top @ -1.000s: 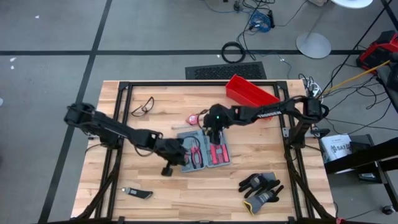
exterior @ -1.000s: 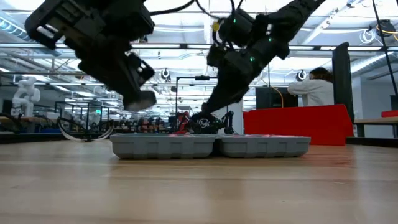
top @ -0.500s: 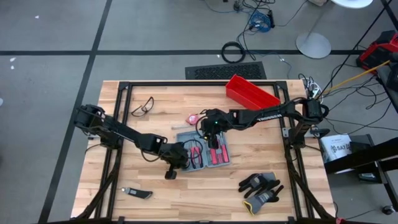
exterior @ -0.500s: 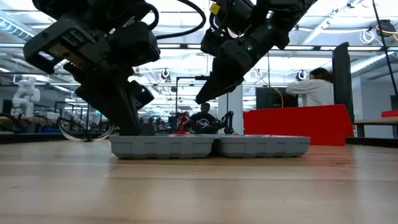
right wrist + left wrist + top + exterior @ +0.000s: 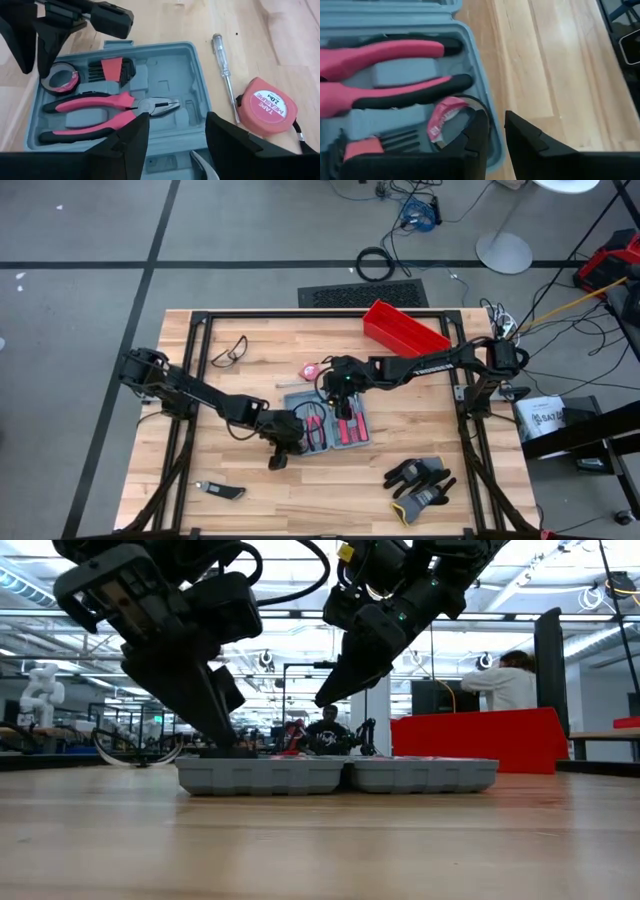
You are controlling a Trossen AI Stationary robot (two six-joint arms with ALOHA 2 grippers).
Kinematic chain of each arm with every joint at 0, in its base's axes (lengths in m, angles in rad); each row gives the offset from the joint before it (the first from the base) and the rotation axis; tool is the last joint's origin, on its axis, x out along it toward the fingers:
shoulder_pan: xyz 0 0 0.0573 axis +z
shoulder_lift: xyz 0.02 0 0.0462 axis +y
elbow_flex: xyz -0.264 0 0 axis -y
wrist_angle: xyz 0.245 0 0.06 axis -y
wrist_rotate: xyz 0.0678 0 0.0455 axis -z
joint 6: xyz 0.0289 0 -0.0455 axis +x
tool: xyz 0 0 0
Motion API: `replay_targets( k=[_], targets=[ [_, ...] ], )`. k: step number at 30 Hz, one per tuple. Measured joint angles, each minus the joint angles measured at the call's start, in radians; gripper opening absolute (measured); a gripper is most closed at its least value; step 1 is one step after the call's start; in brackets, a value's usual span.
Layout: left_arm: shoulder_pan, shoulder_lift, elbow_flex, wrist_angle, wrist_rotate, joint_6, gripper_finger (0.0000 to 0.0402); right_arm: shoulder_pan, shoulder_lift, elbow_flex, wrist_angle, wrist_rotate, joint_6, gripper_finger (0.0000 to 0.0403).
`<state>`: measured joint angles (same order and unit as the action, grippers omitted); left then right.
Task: Prefit tool cases
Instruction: Put the electrical tape into the toolbox
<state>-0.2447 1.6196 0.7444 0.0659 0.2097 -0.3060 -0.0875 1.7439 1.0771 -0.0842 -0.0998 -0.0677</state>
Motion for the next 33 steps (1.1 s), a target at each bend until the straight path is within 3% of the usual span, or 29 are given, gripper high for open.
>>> replay_targets(
  k=[12, 18, 22, 25, 28, 31, 33],
  targets=[
    [0.013, -0.001, 0.000, -0.083, -0.023, -0.030, 0.0070, 0.011, 0.001, 0.000, 0.003, -0.034, 0.000, 0.0183],
    [0.015, -0.070, 0.020, -0.083, 0.008, -0.030, 0.0070, 0.016, 0.001, 0.001, 0.008, -0.040, 0.018, 0.0183],
    [0.015, -0.151, 0.024, -0.111, -0.025, -0.026, 0.0070, 0.035, 0.012, 0.002, 0.037, -0.158, 0.030, 0.0175],
    [0.015, -0.211, 0.024, -0.220, -0.133, 0.000, 0.0070, 0.078, 0.037, 0.003, 0.042, -0.191, 0.022, 0.0146],
    [0.016, -0.256, 0.023, -0.276, -0.274, 0.025, 0.0070, 0.122, 0.069, 0.001, 0.084, -0.189, 0.001, 0.0093],
    [0.016, -0.270, 0.023, -0.270, -0.302, 0.052, 0.0070, 0.160, 0.098, 0.001, 0.205, -0.187, -0.004, 0.0022],
    [0.015, -0.266, 0.023, -0.266, -0.304, 0.055, 0.0070, 0.179, 0.117, 0.001, 0.285, -0.159, 0.000, 0.0010]
  ],
)
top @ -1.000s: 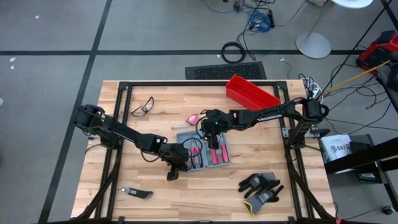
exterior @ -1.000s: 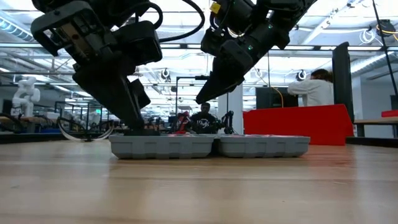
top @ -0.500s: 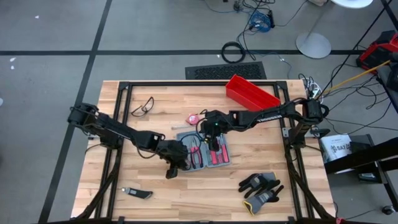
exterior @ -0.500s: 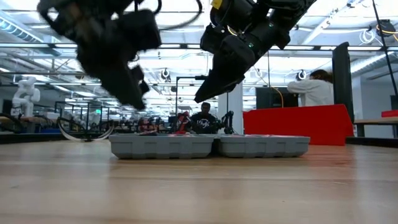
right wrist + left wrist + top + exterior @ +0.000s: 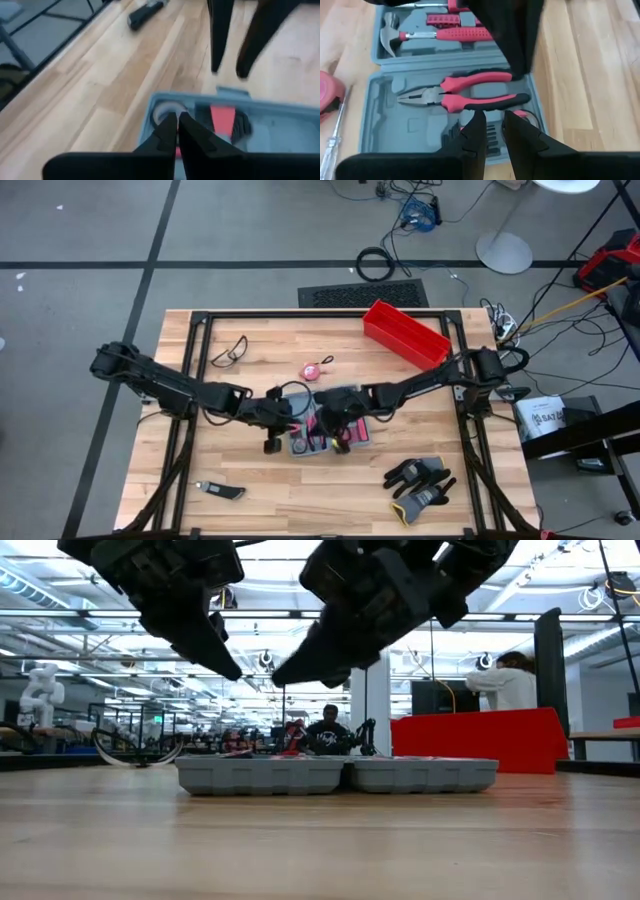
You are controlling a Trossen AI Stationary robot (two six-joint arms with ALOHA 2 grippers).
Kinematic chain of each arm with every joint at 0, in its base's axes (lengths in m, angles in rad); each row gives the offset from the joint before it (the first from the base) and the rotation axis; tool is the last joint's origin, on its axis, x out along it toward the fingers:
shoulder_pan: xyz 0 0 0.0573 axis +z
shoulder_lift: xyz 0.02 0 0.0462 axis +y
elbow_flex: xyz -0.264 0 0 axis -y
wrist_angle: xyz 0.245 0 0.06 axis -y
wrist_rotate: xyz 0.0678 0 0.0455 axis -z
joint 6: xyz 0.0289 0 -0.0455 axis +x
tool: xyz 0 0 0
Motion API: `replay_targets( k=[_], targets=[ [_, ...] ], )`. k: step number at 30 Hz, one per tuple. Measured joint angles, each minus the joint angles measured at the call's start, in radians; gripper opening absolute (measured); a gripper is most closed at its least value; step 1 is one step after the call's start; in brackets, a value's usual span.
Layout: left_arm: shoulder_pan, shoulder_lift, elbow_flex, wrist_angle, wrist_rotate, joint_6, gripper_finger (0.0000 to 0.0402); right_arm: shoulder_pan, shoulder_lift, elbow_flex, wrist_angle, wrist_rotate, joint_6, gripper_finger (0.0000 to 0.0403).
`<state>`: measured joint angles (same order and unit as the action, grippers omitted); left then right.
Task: Prefit tool cases
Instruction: Put the electrical tape into the toolbox
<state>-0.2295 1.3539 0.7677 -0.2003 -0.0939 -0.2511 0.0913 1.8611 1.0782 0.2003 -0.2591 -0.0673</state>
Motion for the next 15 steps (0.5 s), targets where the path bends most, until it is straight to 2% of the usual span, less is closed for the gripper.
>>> replay_targets(
  k=[6, 10, 15],
  targets=[
    [-0.012, 0.032, -0.006, -0.004, 0.000, -0.003, 0.0070, 0.034, 0.086, 0.000, 0.110, 0.027, 0.023, 0.0001],
    [-0.017, 0.034, -0.006, 0.001, 0.000, -0.003, 0.0070, 0.060, 0.158, 0.000, 0.254, 0.027, 0.027, 0.0001],
    [-0.035, 0.034, -0.006, 0.000, -0.003, -0.005, 0.0070, 0.062, 0.193, -0.001, 0.267, 0.055, 0.039, 0.0000]
  ],
)
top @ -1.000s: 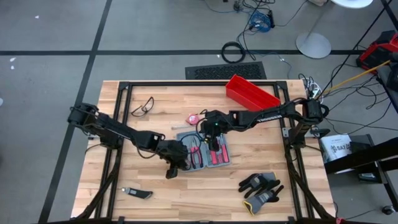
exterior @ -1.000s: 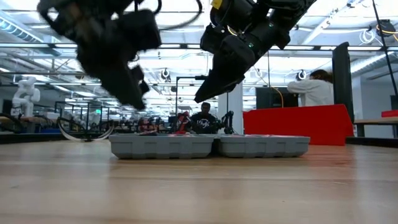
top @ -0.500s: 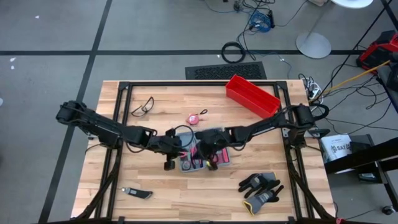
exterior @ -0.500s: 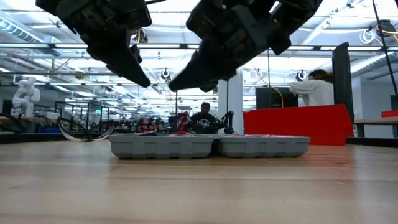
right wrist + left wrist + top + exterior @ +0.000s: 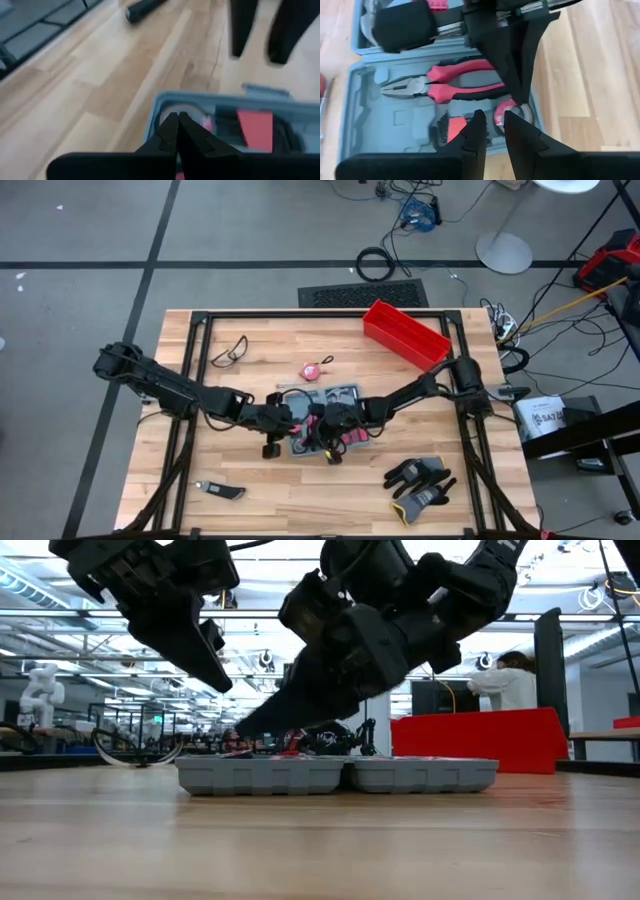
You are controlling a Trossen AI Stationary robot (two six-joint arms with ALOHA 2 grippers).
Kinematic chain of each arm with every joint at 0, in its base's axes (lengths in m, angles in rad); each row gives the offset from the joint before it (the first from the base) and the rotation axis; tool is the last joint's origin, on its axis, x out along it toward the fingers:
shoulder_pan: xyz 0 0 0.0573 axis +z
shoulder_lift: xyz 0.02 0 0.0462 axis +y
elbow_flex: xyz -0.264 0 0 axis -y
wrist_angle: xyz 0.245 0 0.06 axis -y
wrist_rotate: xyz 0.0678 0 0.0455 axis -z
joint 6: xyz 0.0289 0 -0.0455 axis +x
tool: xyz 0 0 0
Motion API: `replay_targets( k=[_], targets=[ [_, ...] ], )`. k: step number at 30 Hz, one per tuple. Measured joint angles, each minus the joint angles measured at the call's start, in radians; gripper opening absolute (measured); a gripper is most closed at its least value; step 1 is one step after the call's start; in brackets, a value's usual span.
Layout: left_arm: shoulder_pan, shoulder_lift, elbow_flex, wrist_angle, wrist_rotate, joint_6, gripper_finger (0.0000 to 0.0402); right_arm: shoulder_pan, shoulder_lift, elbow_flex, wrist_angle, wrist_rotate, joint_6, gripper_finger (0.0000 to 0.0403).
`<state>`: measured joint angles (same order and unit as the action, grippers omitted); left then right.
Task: Prefit tool cases
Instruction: Put the electrical tape into the toolbox
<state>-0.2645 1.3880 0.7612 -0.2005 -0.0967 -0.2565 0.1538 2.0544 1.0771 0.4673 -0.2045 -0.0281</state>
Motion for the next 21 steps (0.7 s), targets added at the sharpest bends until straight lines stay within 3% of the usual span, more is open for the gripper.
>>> replay_targets(
  k=[6, 21],
  targets=[
    [-0.013, 0.000, 0.000, 0.006, -0.017, -0.001, 0.0070, -0.004, 0.007, 0.001, -0.029, 0.047, 0.008, 0.0000],
    [-0.014, 0.000, 0.000, 0.004, -0.043, -0.027, 0.0070, -0.022, 0.005, 0.001, -0.057, 0.027, 0.021, 0.0000]
  ],
)
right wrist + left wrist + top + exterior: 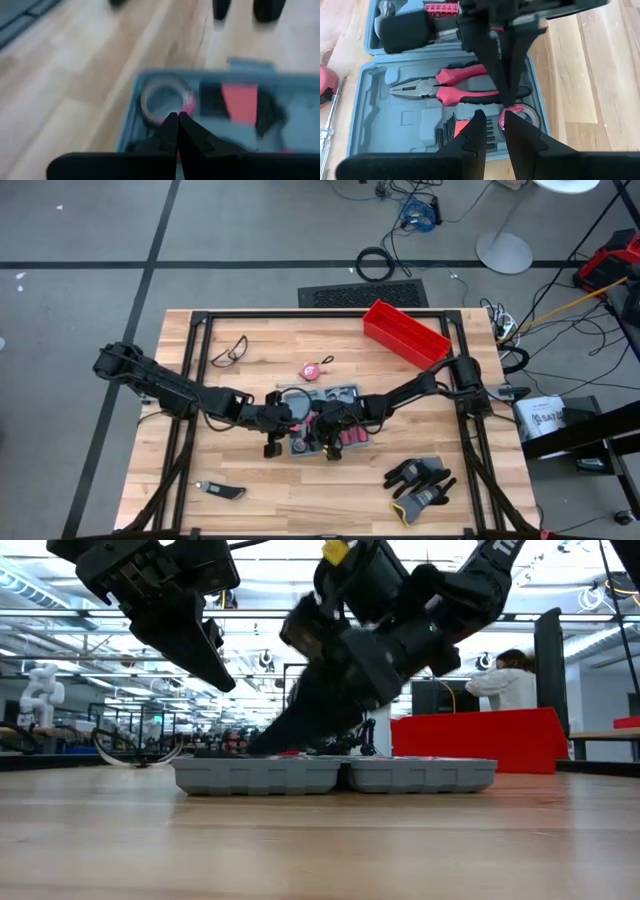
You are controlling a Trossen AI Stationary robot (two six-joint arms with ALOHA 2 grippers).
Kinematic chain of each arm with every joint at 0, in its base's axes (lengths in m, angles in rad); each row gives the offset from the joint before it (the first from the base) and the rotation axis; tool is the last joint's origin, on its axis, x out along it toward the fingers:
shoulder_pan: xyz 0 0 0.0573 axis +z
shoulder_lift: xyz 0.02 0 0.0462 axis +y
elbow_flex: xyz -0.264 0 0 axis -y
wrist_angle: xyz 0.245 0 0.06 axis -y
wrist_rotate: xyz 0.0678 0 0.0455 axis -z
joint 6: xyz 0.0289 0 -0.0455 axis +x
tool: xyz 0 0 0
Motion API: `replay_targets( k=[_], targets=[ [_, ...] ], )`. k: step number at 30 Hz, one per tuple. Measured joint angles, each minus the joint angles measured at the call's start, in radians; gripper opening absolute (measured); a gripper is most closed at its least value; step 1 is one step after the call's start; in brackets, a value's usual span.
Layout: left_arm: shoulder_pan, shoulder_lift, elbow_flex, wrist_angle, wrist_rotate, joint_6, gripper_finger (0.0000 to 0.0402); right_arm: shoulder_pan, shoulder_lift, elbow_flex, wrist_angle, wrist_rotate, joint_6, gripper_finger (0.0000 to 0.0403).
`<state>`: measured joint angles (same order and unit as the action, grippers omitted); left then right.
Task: Prefit tool cases
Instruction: Put the electrical tape into the toolbox
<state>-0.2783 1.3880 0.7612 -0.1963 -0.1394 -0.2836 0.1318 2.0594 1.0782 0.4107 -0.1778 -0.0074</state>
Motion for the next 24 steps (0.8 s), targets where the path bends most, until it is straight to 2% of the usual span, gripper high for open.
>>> replay_targets(
  k=[6, 19, 24],
  targets=[
    [-0.001, 0.000, 0.000, -0.001, 0.000, 0.000, 0.0070, 0.022, -0.019, 0.034, 0.011, -0.006, -0.016, 0.0000],
    [-0.014, 0.000, 0.000, 0.005, -0.001, -0.026, 0.0070, 0.027, 0.078, 0.043, 0.063, -0.012, 0.031, 0.0000],
    [-0.019, 0.000, 0.000, 0.005, -0.002, -0.027, 0.0070, 0.027, 0.045, 0.040, 0.033, -0.011, 0.029, 0.0000]
  ],
)
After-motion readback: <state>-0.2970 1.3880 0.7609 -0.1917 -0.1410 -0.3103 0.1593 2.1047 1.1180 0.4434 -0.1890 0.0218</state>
